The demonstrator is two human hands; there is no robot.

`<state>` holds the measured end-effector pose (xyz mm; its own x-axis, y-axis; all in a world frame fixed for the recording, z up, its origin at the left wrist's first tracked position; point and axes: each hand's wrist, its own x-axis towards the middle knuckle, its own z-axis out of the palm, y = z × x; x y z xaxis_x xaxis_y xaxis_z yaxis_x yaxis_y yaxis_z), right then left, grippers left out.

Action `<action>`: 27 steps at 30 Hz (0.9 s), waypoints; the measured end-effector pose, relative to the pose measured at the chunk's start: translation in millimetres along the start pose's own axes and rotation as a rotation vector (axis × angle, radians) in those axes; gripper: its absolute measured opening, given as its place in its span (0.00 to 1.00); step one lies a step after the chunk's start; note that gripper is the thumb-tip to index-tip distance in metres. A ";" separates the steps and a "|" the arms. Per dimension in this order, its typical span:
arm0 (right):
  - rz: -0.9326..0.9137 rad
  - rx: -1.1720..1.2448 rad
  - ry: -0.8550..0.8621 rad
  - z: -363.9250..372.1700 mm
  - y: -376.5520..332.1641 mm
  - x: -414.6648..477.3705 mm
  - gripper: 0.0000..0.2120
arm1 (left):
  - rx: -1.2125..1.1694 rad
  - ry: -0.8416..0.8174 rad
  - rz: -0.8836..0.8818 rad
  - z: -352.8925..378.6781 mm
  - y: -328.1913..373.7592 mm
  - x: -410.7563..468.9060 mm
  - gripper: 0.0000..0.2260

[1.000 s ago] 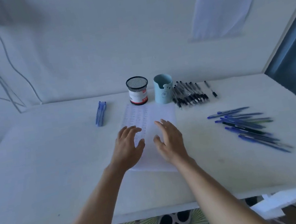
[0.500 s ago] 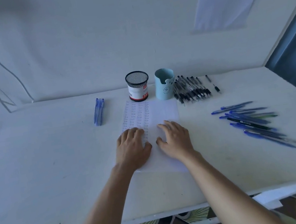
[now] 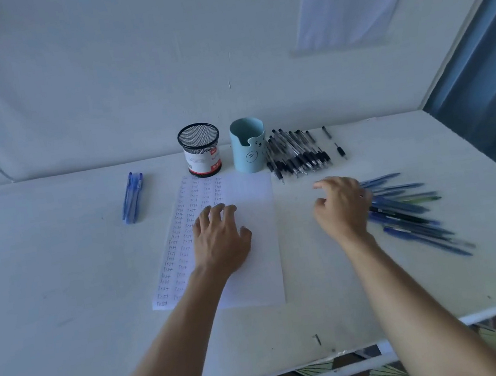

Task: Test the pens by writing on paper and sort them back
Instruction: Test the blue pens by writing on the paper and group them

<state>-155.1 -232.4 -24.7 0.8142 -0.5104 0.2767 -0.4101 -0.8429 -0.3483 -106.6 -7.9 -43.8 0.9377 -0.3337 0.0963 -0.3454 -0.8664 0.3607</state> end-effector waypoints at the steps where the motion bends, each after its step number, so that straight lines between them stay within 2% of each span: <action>1: 0.036 -0.067 -0.051 -3.6 9.3 7.1 0.18 | -0.006 0.001 -0.010 1.8 -1.1 -0.3 0.22; 3: 0.076 -0.156 -0.138 -7.1 24.9 17.1 0.20 | -0.005 0.022 -0.011 5.2 -3.9 -2.1 0.22; 5: 0.083 -0.197 -0.188 -7.2 34.5 21.9 0.17 | 0.002 0.031 -0.009 6.5 -4.5 -2.6 0.24; 8: 0.062 -0.180 -0.140 -4.1 39.7 23.5 0.12 | 0.005 0.042 -0.010 8.7 -4.4 -1.5 0.25; 11: 0.021 -0.184 -0.067 -2.7 36.4 22.3 0.12 | 0.001 0.065 -0.012 10.7 -5.3 -1.0 0.25; 16: -0.213 -0.116 0.112 -0.9 14.0 19.7 0.14 | -0.012 0.065 -0.016 10.9 -5.4 -1.1 0.25; 20: -0.437 0.062 0.198 -0.7 -23.4 16.3 0.11 | -0.127 0.052 -0.049 10.4 -8.8 1.1 0.22; 22: -0.429 0.264 0.111 0.9 -45.2 11.9 0.10 | -0.269 0.077 -0.103 6.3 -9.4 2.4 0.18; 25: -0.236 0.559 -0.125 4.0 -73.3 2.3 0.14 | -0.516 0.143 -0.254 -6.8 -12.3 0.3 0.16; 27: -0.118 0.613 -0.289 6.7 -86.6 -4.2 0.13 | -0.665 0.182 -0.318 -14.1 -16.6 -2.8 0.14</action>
<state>-120.3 -156.1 -1.7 0.9511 -0.2830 0.1235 -0.0744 -0.5983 -0.7978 -103.0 12.6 -37.0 0.9996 0.0115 0.0253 -0.0165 -0.4847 0.8745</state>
